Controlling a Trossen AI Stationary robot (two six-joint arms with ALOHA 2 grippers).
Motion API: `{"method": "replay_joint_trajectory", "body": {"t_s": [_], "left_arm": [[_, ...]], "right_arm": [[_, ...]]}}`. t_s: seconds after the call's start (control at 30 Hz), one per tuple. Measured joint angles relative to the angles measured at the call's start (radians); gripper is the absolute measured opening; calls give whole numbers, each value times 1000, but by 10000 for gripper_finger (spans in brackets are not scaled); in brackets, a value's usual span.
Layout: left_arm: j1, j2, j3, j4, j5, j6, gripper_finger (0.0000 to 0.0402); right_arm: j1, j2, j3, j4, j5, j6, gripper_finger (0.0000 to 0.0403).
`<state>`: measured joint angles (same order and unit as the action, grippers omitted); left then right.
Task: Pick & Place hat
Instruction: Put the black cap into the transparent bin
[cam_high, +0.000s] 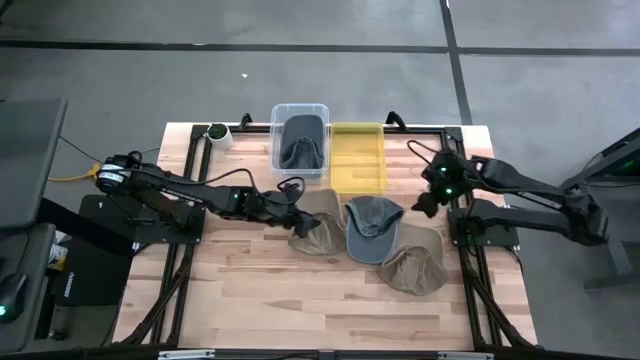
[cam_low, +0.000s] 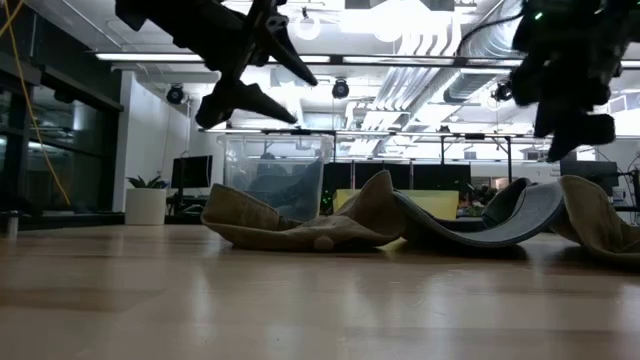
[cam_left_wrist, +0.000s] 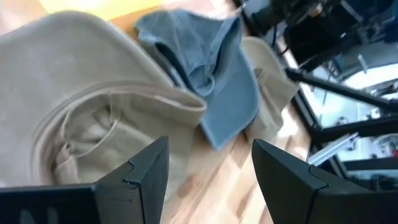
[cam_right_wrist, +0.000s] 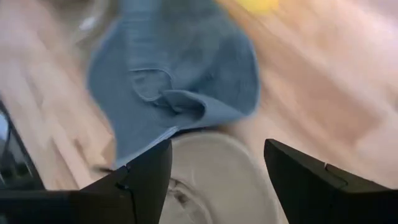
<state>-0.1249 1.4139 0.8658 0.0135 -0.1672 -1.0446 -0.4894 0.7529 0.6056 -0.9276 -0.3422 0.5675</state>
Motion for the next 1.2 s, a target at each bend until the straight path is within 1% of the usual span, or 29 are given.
{"method": "replay_joint_trajectory", "body": {"t_s": [0.07, 0.13, 0.4, 0.53, 0.67, 0.93, 1.07, 1.2], "left_arm": [[0, 0, 0, -30, 0, 3, 207], [0, -12, -1, -70, 0, 22, 207], [0, -70, -1, -152, -7, 105, 207], [0, -104, -1, -213, -7, 124, 207], [0, -124, -1, -256, -4, 135, 207], [0, -146, -1, -328, 20, 147, 207], [0, -146, -1, -334, 31, 158, 207], [0, -146, -1, -341, 25, 185, 207]], "right_arm": [[11, 51, 0, 5, -4, 144, 249], [20, 99, 0, 24, 1, 242, 249], [25, 229, 1, 208, -24, 414, 249], [16, 284, 1, 206, -64, 463, 249], [7, 321, 1, 207, -65, 514, 249], [-53, 360, 1, 169, -77, 581, 249], [-69, 401, 1, 169, -107, 601, 249], [-60, 472, 1, 201, -156, 614, 249]]}}
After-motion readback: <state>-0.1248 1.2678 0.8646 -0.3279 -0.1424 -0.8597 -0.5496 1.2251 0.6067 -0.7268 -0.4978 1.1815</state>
